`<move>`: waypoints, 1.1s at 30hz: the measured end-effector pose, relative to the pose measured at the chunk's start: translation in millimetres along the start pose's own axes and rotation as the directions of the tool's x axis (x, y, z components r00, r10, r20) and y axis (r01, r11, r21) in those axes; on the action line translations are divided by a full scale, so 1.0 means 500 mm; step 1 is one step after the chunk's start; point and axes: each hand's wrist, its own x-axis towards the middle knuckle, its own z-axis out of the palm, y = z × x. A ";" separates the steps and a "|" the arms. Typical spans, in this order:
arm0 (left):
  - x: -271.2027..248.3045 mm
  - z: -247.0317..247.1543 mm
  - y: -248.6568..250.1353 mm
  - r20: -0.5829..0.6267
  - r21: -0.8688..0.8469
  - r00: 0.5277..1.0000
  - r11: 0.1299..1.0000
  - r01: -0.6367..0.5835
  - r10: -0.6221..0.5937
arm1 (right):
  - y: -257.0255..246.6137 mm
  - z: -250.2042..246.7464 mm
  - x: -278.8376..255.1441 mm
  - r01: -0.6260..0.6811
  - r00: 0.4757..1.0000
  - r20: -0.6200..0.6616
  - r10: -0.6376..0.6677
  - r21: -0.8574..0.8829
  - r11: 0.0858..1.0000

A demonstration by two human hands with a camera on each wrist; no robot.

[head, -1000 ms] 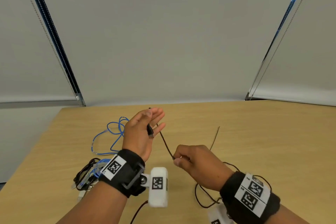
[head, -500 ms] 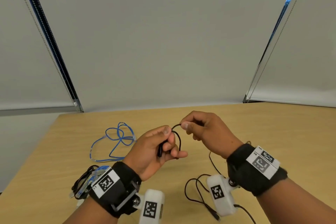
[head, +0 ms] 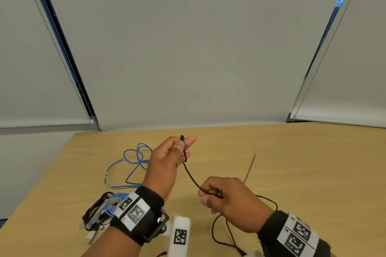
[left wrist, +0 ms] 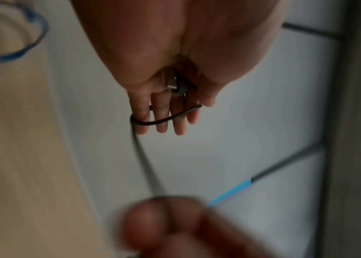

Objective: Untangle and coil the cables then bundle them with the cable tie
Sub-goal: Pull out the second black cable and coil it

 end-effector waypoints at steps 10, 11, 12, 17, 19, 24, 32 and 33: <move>-0.072 0.087 -0.020 0.311 0.041 0.947 0.996 0.074 -0.083 | -0.045 -0.177 0.041 0.213 0.972 -0.110 -0.206 0.052 0.976; -0.077 0.095 -0.011 0.311 -0.058 0.947 0.993 0.105 -0.082 | -0.038 -0.179 0.044 0.214 0.974 -0.106 -0.202 0.119 0.970; -0.080 0.100 -0.002 0.305 -0.155 0.949 0.980 0.127 -0.074 | -0.028 -0.178 0.046 0.210 0.976 -0.097 -0.193 0.199 0.957; -0.082 0.098 0.050 0.242 -0.436 0.970 0.889 0.138 -0.032 | 0.011 -0.152 0.045 0.213 0.977 -0.083 -0.196 0.422 0.881; -0.069 0.084 0.077 0.239 -0.538 0.971 0.830 0.147 -0.018 | 0.017 -0.127 0.044 0.171 0.985 -0.065 -0.159 0.429 0.887; -0.004 0.031 0.094 0.104 -0.572 0.993 0.820 0.020 0.048 | 0.005 -0.039 0.040 0.045 0.994 0.089 -0.069 0.255 0.966; 0.059 -0.067 -0.010 0.189 0.435 0.982 0.897 -0.081 -0.003 | -0.079 -0.026 0.057 0.065 0.996 -0.055 -0.063 0.028 0.998; 0.051 -0.067 -0.015 0.243 0.424 0.969 0.903 -0.074 -0.035 | -0.091 -0.038 0.068 0.091 0.989 -0.115 -0.091 -0.005 0.996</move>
